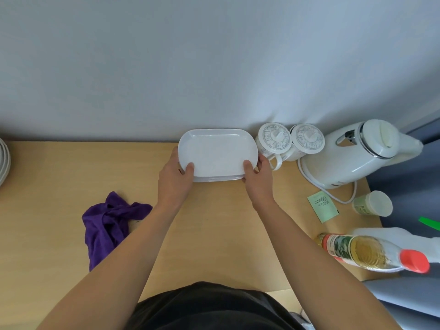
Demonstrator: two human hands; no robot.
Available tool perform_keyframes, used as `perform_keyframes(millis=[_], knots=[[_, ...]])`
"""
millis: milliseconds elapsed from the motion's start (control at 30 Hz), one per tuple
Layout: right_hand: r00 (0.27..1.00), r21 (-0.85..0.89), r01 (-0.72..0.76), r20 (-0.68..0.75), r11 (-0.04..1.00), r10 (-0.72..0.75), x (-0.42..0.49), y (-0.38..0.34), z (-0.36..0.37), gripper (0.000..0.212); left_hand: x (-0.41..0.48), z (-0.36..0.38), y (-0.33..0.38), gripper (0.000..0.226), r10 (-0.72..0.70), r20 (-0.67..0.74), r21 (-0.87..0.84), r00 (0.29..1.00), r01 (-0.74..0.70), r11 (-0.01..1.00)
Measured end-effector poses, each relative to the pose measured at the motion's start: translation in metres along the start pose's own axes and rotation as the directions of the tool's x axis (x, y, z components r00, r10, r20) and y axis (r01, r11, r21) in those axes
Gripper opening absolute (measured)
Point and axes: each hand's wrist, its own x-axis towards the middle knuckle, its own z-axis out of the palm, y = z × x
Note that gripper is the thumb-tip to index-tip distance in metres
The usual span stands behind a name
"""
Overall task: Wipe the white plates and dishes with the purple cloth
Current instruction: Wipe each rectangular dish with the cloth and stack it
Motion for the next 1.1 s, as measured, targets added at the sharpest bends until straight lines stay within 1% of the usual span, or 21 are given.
perform_keyframes(millis=[67,133,200,267,333,433,533,633,700,767,833,867,933,967,1100], knots=[[1.000,-0.072,-0.012,-0.017,0.997,0.010,-0.010,-0.004,-0.003,0.046,-0.003,-0.002,-0.001,0.054,-0.024,0.023,0.010,0.999,0.024,1.000],[0.995,-0.156,-0.049,-0.092,0.987,0.035,-0.025,-0.002,-0.005,0.051,-0.009,-0.006,-0.003,0.062,-0.066,0.020,0.036,0.998,0.065,0.997],[0.990,-0.201,-0.039,-0.143,0.979,0.010,-0.044,0.006,-0.004,0.052,-0.020,-0.014,-0.008,0.052,-0.023,0.002,0.082,1.000,0.022,0.996],[0.991,-0.225,0.005,-0.128,0.974,-0.035,-0.065,0.016,0.003,0.044,-0.032,-0.026,-0.018,0.042,0.040,-0.013,0.120,0.999,-0.038,0.992],[0.995,-0.233,0.051,-0.067,0.971,-0.068,-0.083,0.025,0.016,0.034,-0.043,-0.043,-0.031,0.037,0.080,-0.035,0.141,0.996,-0.075,0.987],[0.988,-0.239,0.144,0.084,0.960,-0.128,-0.106,0.031,0.046,0.024,-0.062,-0.070,-0.048,0.029,0.169,-0.072,0.169,0.983,-0.155,0.973],[0.943,-0.242,0.270,0.263,0.932,-0.204,-0.128,0.029,0.085,0.018,-0.076,-0.106,-0.064,0.026,0.211,-0.133,0.204,0.968,-0.181,0.962],[0.889,-0.246,0.352,0.389,0.903,-0.241,-0.150,0.027,0.127,0.019,-0.084,-0.146,-0.087,0.027,0.209,-0.178,0.253,0.962,-0.160,0.954],[0.876,-0.253,0.359,0.424,0.898,-0.231,-0.164,0.024,0.153,0.028,-0.087,-0.172,-0.103,0.030,0.175,-0.192,0.280,0.966,-0.117,0.953],[0.878,-0.278,0.316,0.447,0.907,-0.169,-0.176,0.024,0.175,0.046,-0.087,-0.191,-0.118,0.038,0.074,-0.145,0.286,0.987,-0.030,0.958],[0.873,-0.285,0.288,0.470,0.914,-0.128,-0.187,0.027,0.194,0.061,-0.083,-0.203,-0.130,0.044,-0.043,-0.015,0.262,0.999,0.046,0.964],[0.871,-0.282,0.290,0.474,0.915,-0.130,-0.191,0.029,0.201,0.062,-0.082,-0.206,-0.134,0.044,-0.064,0.060,0.243,0.996,0.047,0.969],[0.880,-0.299,0.308,0.451,0.903,-0.150,-0.199,0.033,0.214,0.056,-0.081,-0.208,-0.138,0.039,-0.051,0.185,0.206,0.981,0.013,0.978],[0.891,-0.314,0.306,0.428,0.899,-0.154,-0.203,0.034,0.218,0.051,-0.081,-0.208,-0.140,0.036,-0.032,0.218,0.191,0.975,-0.010,0.982],[0.934,-0.338,0.287,0.306,0.896,-0.183,-0.212,0.035,0.221,0.039,-0.082,-0.205,-0.143,0.030,0.030,0.247,0.171,0.969,-0.074,0.983]])
